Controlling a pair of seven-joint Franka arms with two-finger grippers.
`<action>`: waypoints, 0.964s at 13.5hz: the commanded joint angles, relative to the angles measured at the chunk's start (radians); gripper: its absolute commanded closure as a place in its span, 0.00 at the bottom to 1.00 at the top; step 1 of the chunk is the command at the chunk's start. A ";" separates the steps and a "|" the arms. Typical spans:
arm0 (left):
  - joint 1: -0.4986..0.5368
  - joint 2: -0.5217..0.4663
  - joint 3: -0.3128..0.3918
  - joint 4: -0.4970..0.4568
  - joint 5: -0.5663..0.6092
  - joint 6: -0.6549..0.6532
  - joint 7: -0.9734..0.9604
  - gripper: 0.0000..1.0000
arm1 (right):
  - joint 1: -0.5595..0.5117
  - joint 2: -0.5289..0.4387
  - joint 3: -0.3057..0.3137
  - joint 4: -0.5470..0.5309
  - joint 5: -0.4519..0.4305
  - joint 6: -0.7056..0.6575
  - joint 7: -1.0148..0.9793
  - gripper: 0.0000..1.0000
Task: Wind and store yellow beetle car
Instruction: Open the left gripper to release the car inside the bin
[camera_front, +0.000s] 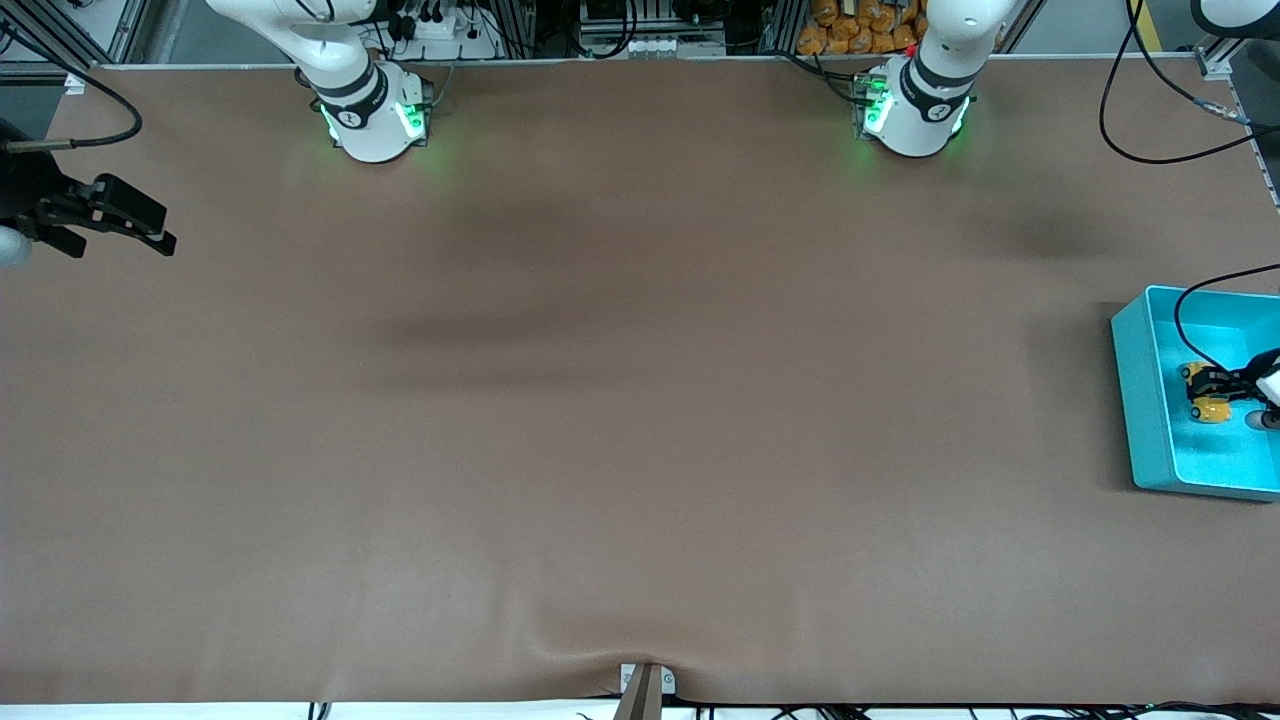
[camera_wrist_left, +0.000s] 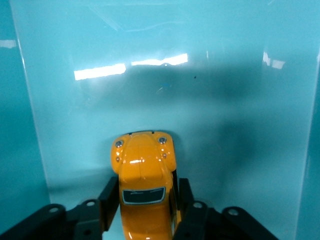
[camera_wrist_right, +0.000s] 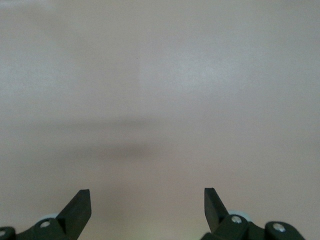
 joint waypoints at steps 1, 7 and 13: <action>-0.008 -0.034 -0.016 0.011 0.023 -0.021 0.012 0.00 | -0.013 -0.013 0.011 -0.014 -0.010 0.008 -0.005 0.00; -0.008 -0.262 -0.153 0.002 0.013 -0.186 -0.051 0.00 | -0.013 -0.013 0.011 -0.011 -0.009 0.004 -0.005 0.00; -0.105 -0.518 -0.247 -0.102 -0.052 -0.367 -0.307 0.00 | -0.013 -0.013 0.012 -0.011 -0.009 0.007 -0.005 0.00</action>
